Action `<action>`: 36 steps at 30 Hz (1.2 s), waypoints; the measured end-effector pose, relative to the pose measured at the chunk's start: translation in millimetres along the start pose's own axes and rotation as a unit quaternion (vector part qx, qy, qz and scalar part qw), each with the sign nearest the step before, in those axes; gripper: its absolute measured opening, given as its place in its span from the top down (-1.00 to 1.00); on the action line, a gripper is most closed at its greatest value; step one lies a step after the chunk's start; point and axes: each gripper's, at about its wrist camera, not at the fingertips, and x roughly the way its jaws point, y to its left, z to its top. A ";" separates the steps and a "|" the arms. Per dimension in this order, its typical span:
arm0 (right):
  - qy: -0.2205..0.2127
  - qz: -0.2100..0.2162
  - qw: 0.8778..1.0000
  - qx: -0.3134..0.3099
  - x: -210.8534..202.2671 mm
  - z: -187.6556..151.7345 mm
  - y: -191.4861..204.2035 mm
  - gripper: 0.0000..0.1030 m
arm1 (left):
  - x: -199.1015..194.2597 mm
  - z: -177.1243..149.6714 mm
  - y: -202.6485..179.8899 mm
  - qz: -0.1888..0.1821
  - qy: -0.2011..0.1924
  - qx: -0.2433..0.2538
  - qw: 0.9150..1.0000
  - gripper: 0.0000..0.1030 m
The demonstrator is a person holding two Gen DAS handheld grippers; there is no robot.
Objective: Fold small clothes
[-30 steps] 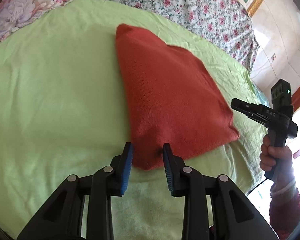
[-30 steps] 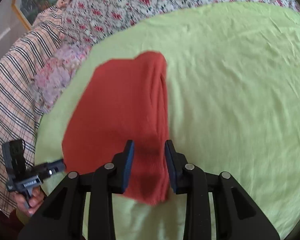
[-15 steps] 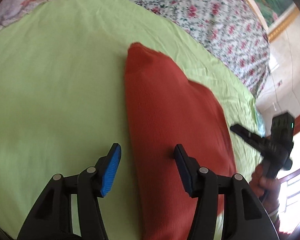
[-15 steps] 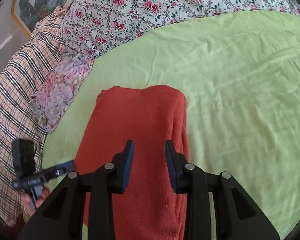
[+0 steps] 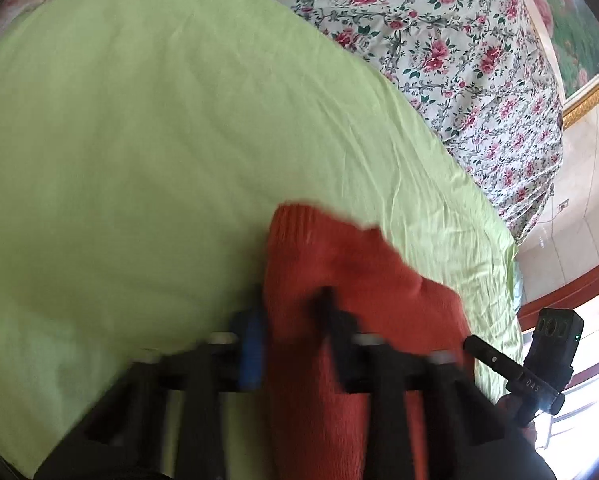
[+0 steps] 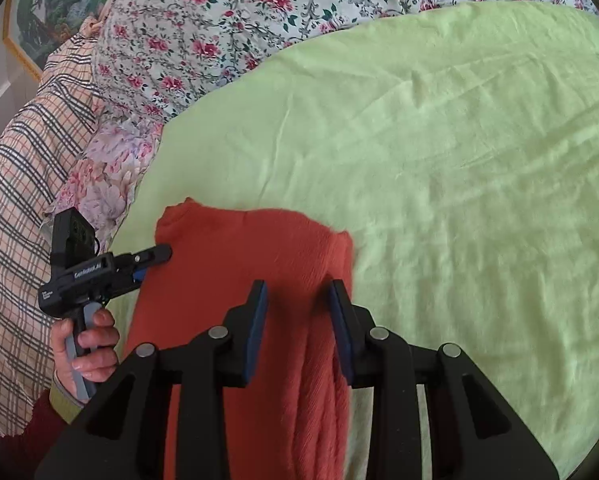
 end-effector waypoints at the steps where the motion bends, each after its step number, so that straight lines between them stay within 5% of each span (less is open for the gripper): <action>1: 0.001 -0.001 1.000 0.002 1.9 0.9 -1.3 0.36 | -0.4 1.7 -2.6 0.006 -0.008 0.004 1.000 0.78; 8: 0.005 -0.013 1.000 -0.012 11.7 4.4 -0.1 0.36 | 2.6 14.6 -15.5 0.035 -0.033 0.041 0.998 0.87; 10: 0.002 -0.006 1.000 -0.010 12.5 3.8 -2.4 0.72 | 3.2 13.0 -18.0 0.045 -0.039 0.049 0.997 0.88; 14: -0.013 -0.024 1.000 -0.015 8.9 2.9 -1.8 0.81 | 7.5 12.7 -18.2 0.067 -0.043 0.059 0.995 0.88; 18: -0.003 -0.044 0.999 -0.010 21.5 0.5 -9.0 0.71 | 16.3 12.8 -21.6 0.121 -0.049 0.088 0.988 0.87; 20: -0.012 -0.057 0.998 0.004 12.2 0.9 -11.9 0.43 | 10.1 13.4 -22.3 0.121 -0.053 0.092 0.987 0.87; 24: -0.042 -0.047 0.998 0.013 -21.1 -10.3 -6.4 0.38 | -19.2 9.3 -24.0 0.133 -0.077 0.090 0.984 0.85; 29: -0.054 -0.026 0.998 0.008 -57.8 -41.2 11.7 0.38 | -65.7 -18.4 -26.7 0.116 -0.092 0.078 0.986 0.84; 36: -0.043 -0.012 0.999 -0.003 -77.1 -84.3 36.8 0.37 | -103.8 -107.9 -45.2 0.097 -0.078 0.089 0.988 0.64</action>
